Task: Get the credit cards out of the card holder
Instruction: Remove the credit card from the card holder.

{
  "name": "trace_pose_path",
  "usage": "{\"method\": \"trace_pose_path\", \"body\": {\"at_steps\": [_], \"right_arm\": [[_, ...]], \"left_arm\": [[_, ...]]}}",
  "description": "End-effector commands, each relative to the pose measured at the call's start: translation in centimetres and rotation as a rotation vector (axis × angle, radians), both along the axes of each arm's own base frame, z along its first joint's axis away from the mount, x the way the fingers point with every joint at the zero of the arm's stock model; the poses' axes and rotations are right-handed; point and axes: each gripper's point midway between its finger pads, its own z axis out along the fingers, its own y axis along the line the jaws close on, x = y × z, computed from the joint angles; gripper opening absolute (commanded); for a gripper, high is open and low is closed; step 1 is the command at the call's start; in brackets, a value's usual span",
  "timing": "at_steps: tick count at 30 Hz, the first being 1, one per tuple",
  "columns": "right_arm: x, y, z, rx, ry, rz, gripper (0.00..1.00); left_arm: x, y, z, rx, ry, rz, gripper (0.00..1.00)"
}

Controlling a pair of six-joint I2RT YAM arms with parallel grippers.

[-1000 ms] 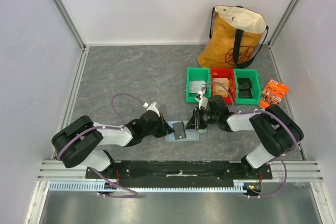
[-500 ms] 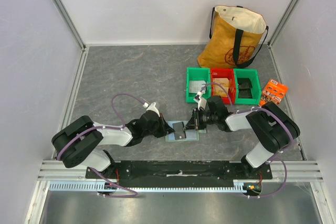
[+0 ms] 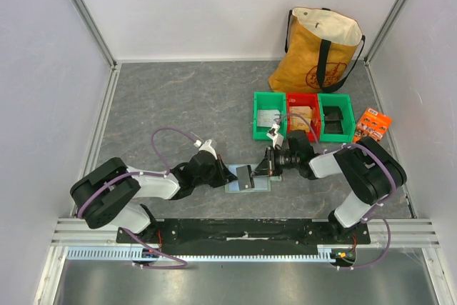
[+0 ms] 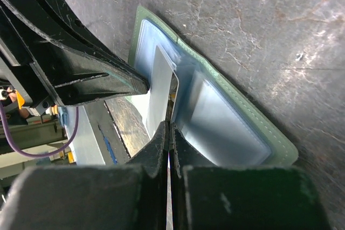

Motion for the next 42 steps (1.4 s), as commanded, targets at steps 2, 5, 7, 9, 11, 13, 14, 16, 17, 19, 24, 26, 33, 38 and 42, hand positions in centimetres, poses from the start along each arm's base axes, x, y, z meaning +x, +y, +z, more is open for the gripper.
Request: {"method": "trace_pose_path", "body": {"at_steps": [2, 5, 7, 9, 11, 13, 14, 16, 17, 19, 24, 26, 33, 38, 42], "right_arm": [[-0.4, -0.4, 0.4, 0.050, 0.014, 0.012, 0.01], [-0.3, -0.8, 0.4, 0.050, 0.012, 0.001, 0.00], [-0.1, -1.3, 0.3, 0.040, 0.014, -0.016, 0.00], [0.0, -1.8, -0.1, 0.009, 0.015, -0.027, 0.00], [0.1, -2.1, -0.3, -0.019, 0.003, -0.024, 0.00], [0.2, -1.9, 0.1, -0.010, -0.001, -0.019, 0.03], [0.3, -1.7, 0.2, -0.006, 0.000, -0.015, 0.06], [0.5, -1.4, 0.2, -0.005, -0.001, -0.005, 0.11], [0.5, -1.2, 0.2, -0.007, 0.003, 0.000, 0.15], [0.7, -0.8, 0.1, -0.009, 0.003, 0.002, 0.19], [0.9, -0.3, -0.2, -0.013, 0.006, 0.009, 0.20], [0.8, -0.2, -0.2, -0.010, 0.006, 0.012, 0.19], [1.2, -1.8, 0.4, -0.052, -0.024, -0.019, 0.00], [2.2, -4.4, 1.8, -0.109, -0.069, -0.100, 0.00], [3.1, -5.6, 4.5, -0.106, -0.135, -0.179, 0.00]], "left_arm": [[-3.1, 4.3, -5.5, 0.216, 0.135, -0.008, 0.02], [-3.1, 4.5, -5.5, 0.219, 0.137, -0.004, 0.02], [-3.1, 4.5, -5.5, 0.221, 0.136, -0.006, 0.02], [-3.0, 4.4, -5.4, 0.221, 0.131, -0.006, 0.02], [-3.0, 4.4, -5.3, 0.219, 0.129, -0.010, 0.02], [-3.0, 4.3, -5.3, 0.222, 0.128, -0.014, 0.02], [-2.9, 4.2, -5.3, 0.220, 0.127, -0.017, 0.02], [-2.9, 4.2, -5.3, 0.222, 0.127, -0.022, 0.02], [-2.9, 4.1, -5.3, 0.221, 0.127, -0.027, 0.02], [-2.9, 4.0, -5.2, 0.220, 0.126, -0.029, 0.02], [-3.0, 4.1, -5.2, 0.220, 0.125, -0.028, 0.02], [-3.0, 4.1, -5.2, 0.222, 0.125, -0.029, 0.02], [-2.9, 4.3, -5.3, 0.225, 0.124, -0.017, 0.02], [-2.8, 4.4, -5.1, 0.227, 0.115, -0.012, 0.02], [-2.7, 4.4, -4.3, 0.204, 0.094, -0.012, 0.02]]}}
